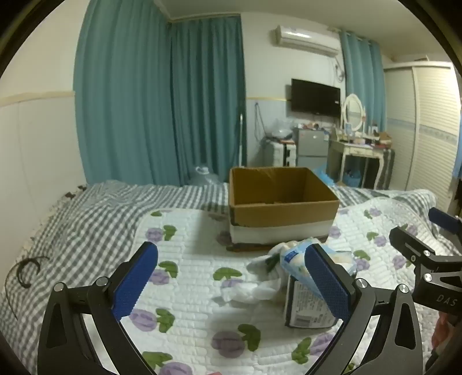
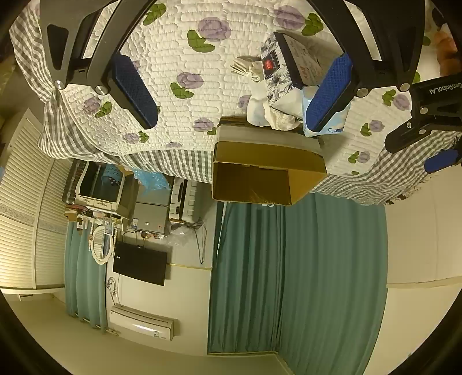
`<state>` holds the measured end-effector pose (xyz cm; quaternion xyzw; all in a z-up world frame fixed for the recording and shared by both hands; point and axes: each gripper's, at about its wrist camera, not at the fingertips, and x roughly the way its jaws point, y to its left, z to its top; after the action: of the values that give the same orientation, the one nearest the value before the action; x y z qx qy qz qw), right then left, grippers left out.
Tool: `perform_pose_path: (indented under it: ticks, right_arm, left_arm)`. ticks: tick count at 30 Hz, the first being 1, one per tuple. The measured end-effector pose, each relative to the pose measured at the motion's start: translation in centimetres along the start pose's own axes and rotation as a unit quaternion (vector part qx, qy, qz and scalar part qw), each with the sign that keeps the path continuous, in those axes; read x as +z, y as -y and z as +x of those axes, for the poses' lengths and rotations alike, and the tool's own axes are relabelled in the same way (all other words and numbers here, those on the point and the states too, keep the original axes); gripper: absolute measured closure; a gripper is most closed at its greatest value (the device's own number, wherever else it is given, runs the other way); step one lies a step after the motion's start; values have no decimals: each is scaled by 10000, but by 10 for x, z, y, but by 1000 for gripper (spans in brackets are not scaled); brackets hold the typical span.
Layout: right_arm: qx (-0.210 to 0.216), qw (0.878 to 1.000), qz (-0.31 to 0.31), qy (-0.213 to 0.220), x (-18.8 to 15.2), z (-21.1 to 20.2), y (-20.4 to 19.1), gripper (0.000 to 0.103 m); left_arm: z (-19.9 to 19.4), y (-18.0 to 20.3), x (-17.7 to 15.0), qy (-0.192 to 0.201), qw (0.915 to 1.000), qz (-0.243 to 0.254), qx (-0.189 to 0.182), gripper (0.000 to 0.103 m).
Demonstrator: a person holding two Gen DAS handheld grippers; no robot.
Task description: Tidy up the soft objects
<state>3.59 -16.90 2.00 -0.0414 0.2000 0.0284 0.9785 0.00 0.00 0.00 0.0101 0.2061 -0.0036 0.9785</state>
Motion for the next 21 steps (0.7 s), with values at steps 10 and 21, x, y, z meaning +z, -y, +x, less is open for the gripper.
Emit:
perform_pose_path:
  ticks: [10, 21]
  right_arm:
    - [45, 10000, 13, -58, -1, 1, -1, 0]
    - [79, 9999, 38, -117, -2, 4, 0, 0]
  left_arm:
    - [1, -1, 0, -27, 10000, -25, 0, 0]
    - [2, 3, -5, -41, 10000, 15, 79, 0]
